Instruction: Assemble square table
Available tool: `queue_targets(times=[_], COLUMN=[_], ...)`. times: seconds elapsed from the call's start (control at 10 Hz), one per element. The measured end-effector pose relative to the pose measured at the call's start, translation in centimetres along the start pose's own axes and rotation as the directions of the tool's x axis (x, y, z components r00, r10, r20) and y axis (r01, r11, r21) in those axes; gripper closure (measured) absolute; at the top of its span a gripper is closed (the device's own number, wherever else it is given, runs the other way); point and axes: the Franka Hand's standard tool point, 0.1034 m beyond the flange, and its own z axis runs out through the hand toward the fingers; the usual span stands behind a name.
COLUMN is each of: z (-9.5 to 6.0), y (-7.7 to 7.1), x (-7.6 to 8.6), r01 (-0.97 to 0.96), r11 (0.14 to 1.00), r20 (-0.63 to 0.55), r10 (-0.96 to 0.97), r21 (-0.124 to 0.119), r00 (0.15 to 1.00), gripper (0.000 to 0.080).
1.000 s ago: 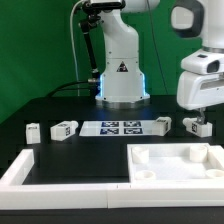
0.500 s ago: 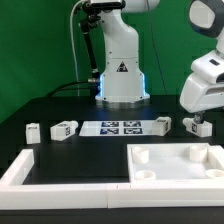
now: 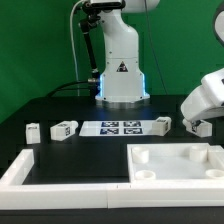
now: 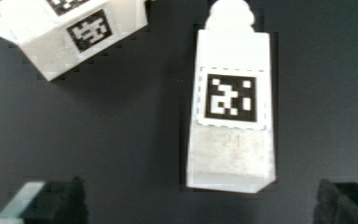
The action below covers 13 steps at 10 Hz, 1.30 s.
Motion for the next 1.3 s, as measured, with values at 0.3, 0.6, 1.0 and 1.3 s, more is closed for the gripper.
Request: queue_targets(times=[0.3, 0.6, 1.0, 1.3], z=[2.2, 3.3, 3.4, 3.4], y=[-0.4, -0.2, -0.3, -0.2], x=[-0.2, -0.4, -0.4, -0.4], r01=[-0.019, -0.022, -0.021, -0.021], r11=[1.0, 1.0, 1.0, 1.0], r20=[0.064, 0.086, 0.087, 0.087], r10=[0.019, 0.022, 0.021, 0.021], r21=[0.0, 0.002, 0.003, 0.003], r00=[0.998, 0.996, 0.996, 0.996], gripper=[0.0151, 0.0151, 0.051, 0.0511])
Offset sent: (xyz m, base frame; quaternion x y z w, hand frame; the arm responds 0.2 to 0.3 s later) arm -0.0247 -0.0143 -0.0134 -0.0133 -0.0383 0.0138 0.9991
